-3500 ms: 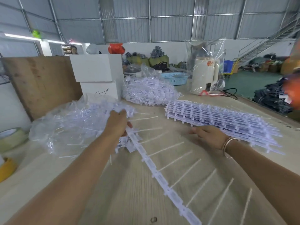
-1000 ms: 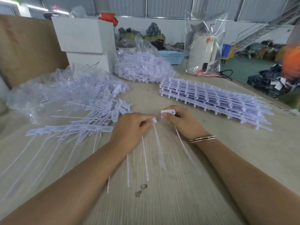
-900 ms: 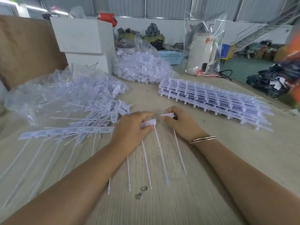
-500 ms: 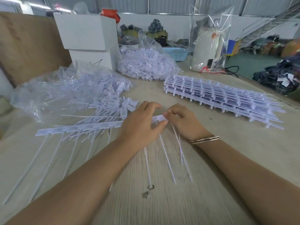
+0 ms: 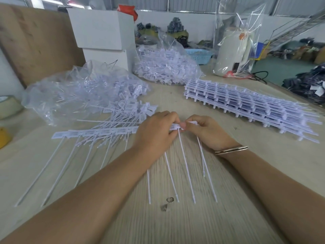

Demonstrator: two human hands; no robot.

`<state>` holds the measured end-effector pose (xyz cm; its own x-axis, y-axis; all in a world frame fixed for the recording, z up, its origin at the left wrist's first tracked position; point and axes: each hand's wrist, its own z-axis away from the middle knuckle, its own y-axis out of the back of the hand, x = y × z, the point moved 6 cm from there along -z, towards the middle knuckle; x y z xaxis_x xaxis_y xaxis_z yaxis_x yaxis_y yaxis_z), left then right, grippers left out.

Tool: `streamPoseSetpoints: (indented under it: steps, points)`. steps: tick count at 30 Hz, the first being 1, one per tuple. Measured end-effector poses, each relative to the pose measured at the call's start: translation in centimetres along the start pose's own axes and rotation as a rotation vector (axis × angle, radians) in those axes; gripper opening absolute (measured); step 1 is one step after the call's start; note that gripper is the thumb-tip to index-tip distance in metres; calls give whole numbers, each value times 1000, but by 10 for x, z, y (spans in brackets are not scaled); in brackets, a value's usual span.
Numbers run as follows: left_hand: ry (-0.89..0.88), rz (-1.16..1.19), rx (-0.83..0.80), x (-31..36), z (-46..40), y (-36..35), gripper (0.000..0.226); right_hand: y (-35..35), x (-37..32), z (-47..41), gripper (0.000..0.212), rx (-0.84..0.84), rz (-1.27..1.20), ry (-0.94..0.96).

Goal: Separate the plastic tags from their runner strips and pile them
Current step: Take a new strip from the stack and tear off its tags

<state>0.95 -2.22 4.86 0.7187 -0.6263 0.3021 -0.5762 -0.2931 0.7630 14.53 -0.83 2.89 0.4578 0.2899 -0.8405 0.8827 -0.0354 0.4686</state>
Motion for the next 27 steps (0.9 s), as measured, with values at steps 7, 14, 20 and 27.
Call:
streamPoseSetpoints:
  steps: [7, 14, 20, 27]
  points:
    - [112, 157, 0, -11, -2, -4, 11, 3, -6, 3, 15, 57, 62, 113]
    - [142, 352, 35, -14, -3, -5, 11, 6, -17, 9, 23, 123, 128, 196]
    - [330, 540, 91, -33, -3, -7, 11, 13, -20, 9, 14, 190, 143, 184]
    - [219, 339, 58, -24, -3, -10, 30, 25, 9, 0, 9, 271, 443, -111]
